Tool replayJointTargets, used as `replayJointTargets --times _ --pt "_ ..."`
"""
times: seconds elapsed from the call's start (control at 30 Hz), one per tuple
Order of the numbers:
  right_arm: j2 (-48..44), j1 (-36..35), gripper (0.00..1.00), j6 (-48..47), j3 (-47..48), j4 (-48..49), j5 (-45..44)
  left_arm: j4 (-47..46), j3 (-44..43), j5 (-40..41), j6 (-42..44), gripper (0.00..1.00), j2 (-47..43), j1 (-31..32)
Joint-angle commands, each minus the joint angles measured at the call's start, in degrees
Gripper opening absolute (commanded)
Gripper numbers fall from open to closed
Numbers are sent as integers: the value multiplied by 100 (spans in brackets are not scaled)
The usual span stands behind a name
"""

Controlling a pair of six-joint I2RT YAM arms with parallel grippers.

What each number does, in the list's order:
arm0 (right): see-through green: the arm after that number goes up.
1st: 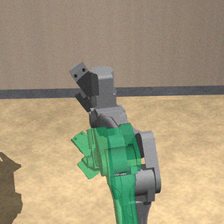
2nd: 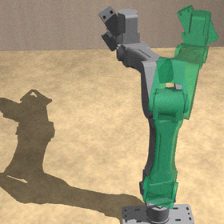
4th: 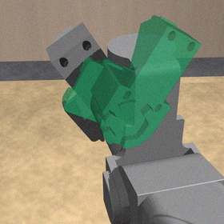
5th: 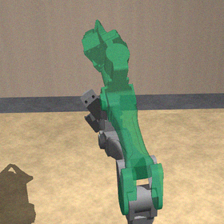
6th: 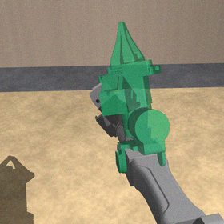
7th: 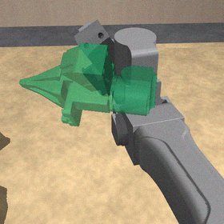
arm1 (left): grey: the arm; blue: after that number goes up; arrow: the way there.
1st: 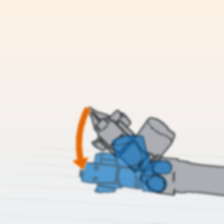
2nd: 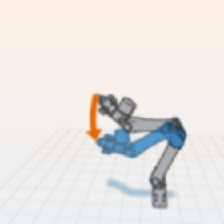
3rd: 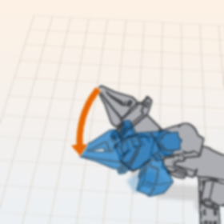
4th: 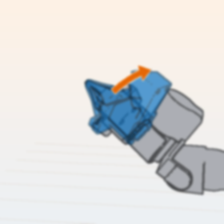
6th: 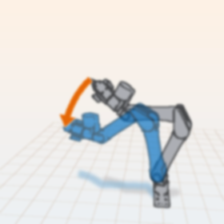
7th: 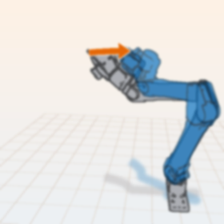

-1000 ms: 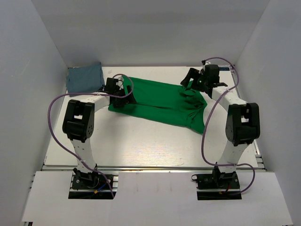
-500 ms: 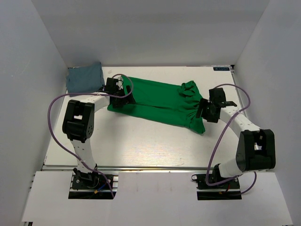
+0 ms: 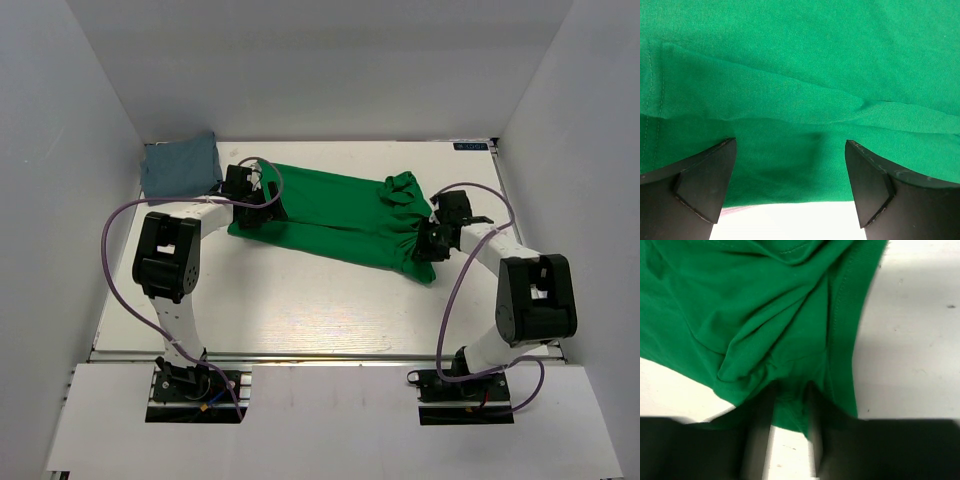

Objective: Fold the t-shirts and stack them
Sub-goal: Fold the flattened tshirt in 1/3 of the way

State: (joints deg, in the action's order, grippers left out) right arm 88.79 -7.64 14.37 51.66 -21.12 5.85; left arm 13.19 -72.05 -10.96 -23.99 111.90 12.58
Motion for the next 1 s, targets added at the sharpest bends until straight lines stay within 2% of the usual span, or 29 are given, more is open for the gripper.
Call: replayJointTargets --times 0.0,0.07,0.17,0.23,0.27,0.4,0.57,0.87,0.9,0.93,0.97 --pt "173 -18 30 -83 151 232 268 429 95 296 78 100 -54 -54" --pt "208 17 0 -14 143 206 111 430 147 349 78 100 -54 -54" --pt "-27 8 0 83 326 -154 -502 430 200 410 78 100 -106 -106" --pt "-221 25 0 293 380 -661 -1259 430 262 480 78 100 -107 -106" --pt "-292 52 0 434 511 -795 -1992 482 314 594 78 100 -107 -106" --pt "-617 166 0 672 573 -1534 -2658 597 315 771 26 100 -107 -106" --pt "-794 254 0 568 468 -1536 -2694 597 315 841 26 100 -54 -106" --pt "31 386 0 286 169 -893 -2167 702 315 780 26 100 -54 -106" --pt "68 386 5 303 152 -919 -2132 702 315 780 26 100 -54 -106" --pt "59 386 25 312 134 -928 -2062 755 315 780 26 100 -54 -106" --pt "7 377 37 338 134 -955 -2053 755 315 780 26 100 -124 -106"
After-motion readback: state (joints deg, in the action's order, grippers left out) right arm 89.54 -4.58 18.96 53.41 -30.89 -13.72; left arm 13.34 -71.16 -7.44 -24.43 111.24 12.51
